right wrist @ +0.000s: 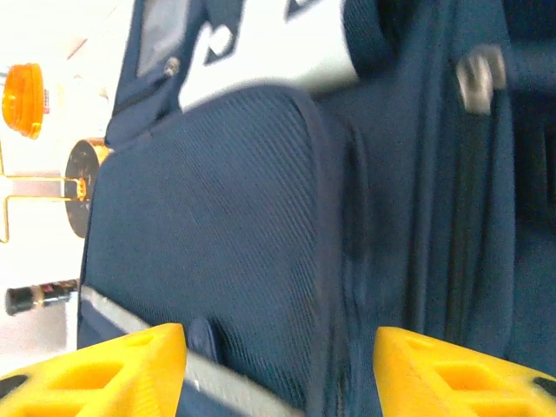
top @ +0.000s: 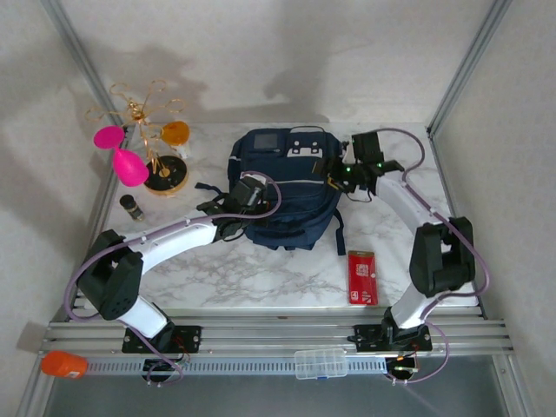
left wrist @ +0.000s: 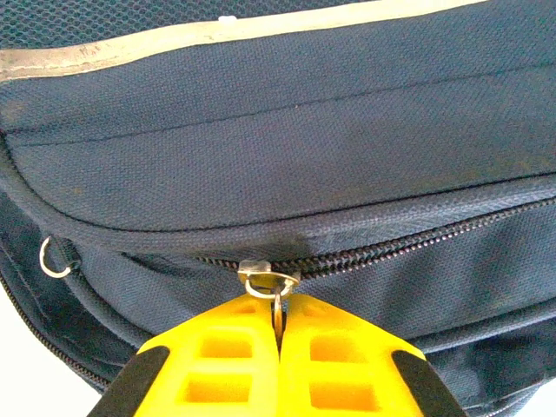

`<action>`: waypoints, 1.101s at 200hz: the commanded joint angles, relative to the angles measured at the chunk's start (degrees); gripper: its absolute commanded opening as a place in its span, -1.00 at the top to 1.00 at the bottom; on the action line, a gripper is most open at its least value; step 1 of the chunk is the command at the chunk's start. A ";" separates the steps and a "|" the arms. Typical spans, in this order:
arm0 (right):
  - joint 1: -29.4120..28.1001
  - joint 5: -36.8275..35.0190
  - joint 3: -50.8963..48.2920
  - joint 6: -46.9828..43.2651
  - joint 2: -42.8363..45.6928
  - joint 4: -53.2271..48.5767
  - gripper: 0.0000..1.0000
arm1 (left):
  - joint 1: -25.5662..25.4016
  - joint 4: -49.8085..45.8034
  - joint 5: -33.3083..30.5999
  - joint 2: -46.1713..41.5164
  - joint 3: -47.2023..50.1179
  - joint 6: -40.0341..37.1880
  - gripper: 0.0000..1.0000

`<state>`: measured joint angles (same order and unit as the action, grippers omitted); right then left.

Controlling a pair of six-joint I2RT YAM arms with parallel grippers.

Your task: Pack books, pencil case, and school supplies into a backpack

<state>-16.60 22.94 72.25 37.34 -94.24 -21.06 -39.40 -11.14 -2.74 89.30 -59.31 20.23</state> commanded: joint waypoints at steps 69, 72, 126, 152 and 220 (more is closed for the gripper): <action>-5.77 -4.80 -8.46 14.50 5.29 11.69 0.46 | -1.10 1.36 1.29 0.66 -1.86 1.05 1.00; -5.44 -4.44 -8.18 13.98 4.98 11.77 0.51 | -1.12 1.26 1.45 0.58 -1.86 1.04 1.00; 2.44 1.77 -0.85 -3.07 2.70 8.14 1.00 | -6.72 -1.92 1.00 1.27 -5.42 5.78 1.00; 4.90 2.47 5.07 -12.12 -0.52 1.65 1.00 | -7.90 -3.17 -1.17 2.82 -7.15 6.35 1.00; 6.41 1.17 7.11 -16.75 -3.92 -0.81 1.00 | 2.37 -5.24 -5.22 -0.15 -1.02 -4.91 1.00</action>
<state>-11.94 26.87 76.95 24.40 -96.92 -24.73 -43.51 -13.74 -5.54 91.81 -63.61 20.67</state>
